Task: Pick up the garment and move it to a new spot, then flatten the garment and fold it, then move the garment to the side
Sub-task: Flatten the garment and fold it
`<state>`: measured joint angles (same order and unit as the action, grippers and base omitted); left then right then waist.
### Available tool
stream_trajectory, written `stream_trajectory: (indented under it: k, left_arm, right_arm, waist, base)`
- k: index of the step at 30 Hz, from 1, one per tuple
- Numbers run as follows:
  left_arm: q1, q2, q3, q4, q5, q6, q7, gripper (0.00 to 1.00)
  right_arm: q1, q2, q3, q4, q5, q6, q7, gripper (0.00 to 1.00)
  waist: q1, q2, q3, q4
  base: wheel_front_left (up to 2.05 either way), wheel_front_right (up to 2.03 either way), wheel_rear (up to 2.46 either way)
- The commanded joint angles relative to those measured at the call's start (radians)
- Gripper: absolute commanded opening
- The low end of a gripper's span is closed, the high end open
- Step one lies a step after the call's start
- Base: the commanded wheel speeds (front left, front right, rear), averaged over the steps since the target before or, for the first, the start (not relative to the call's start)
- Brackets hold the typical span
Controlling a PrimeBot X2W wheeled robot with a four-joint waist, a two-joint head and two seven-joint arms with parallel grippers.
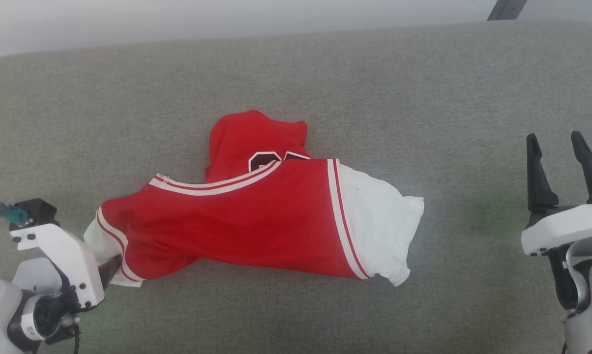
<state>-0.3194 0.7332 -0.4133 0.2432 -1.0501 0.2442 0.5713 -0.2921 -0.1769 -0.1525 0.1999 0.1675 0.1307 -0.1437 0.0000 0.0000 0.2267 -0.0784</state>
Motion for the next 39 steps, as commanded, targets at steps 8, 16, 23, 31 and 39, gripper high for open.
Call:
stream_trajectory:
  k: [8,16,23,31,39]
  left_arm:
    - [-0.038,-0.030,-0.009,0.063,0.005,-0.041,-0.030,0.00]
    - [-0.060,0.017,0.022,-0.026,0.045,-0.049,-0.094,0.00]
    - [-0.073,0.012,-0.049,-0.272,0.103,-0.031,-0.056,0.00]
    - [-0.097,-0.082,-0.220,-0.368,0.178,-0.055,0.011,0.00]
    - [-0.116,-0.138,-0.306,-0.222,0.199,-0.125,0.019,0.22]
  right_arm:
    - [-0.011,-0.010,0.000,-0.002,-0.001,0.000,0.005,1.00]
    - [0.007,-0.007,-0.004,-0.004,-0.009,0.000,0.007,1.00]
    - [0.009,-0.002,-0.011,-0.011,-0.012,0.000,0.008,1.00]
    - [-0.010,0.007,-0.006,-0.016,-0.014,0.000,0.007,1.00]
    - [-0.026,0.001,-0.003,0.001,-0.003,0.000,-0.005,1.00]
  waist:
    - [0.0000,0.0000,0.009,0.009]
    - [0.0000,0.0000,0.001,0.024]
    - [0.0000,0.0000,0.008,0.034]
    - [0.0000,0.0000,0.027,0.029]
    - [0.0000,0.0000,0.039,0.020]
  base:
    - [0.00,0.00,0.00]
    - [0.00,0.00,0.00]
    - [0.00,0.00,0.00]
    - [0.00,0.00,0.00]
    - [0.00,0.00,0.00]
